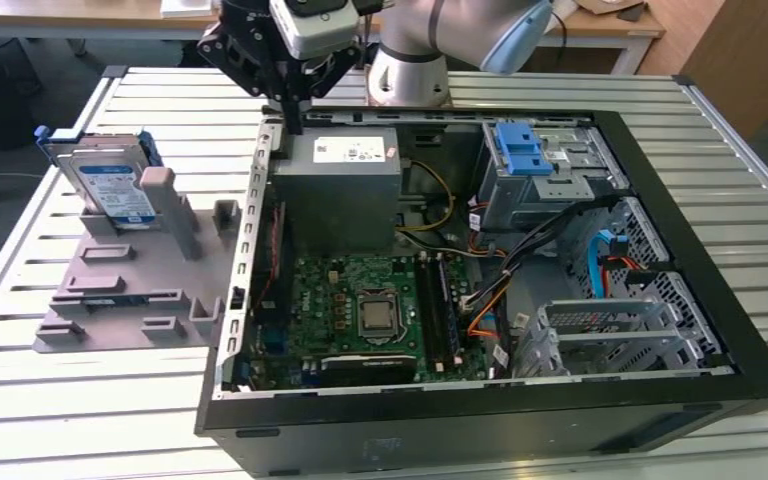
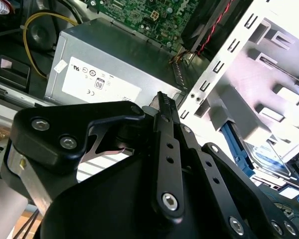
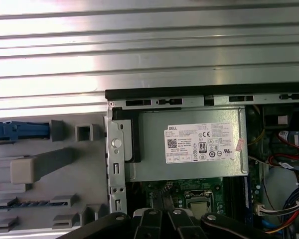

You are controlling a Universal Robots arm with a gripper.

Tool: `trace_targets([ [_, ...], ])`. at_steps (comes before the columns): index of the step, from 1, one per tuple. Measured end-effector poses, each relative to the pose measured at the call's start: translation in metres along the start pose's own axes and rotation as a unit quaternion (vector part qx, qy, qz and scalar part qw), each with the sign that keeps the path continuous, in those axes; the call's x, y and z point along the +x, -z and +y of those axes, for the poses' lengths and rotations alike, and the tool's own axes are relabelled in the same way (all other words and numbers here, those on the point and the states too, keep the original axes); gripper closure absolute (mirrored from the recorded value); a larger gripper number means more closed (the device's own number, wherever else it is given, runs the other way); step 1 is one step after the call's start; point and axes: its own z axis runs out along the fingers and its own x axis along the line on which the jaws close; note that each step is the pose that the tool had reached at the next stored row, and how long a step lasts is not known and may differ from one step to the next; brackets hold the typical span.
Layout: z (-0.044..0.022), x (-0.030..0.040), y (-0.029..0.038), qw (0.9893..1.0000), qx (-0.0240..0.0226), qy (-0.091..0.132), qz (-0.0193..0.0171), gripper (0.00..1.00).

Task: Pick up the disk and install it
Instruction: 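Reach for the disk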

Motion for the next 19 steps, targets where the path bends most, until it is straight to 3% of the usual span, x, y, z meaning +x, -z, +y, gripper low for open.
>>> trace_targets([
  [19,0.0006,0.0295,-0.0014,1.0,-0.0001,0.0,-0.0001,0.89],
])
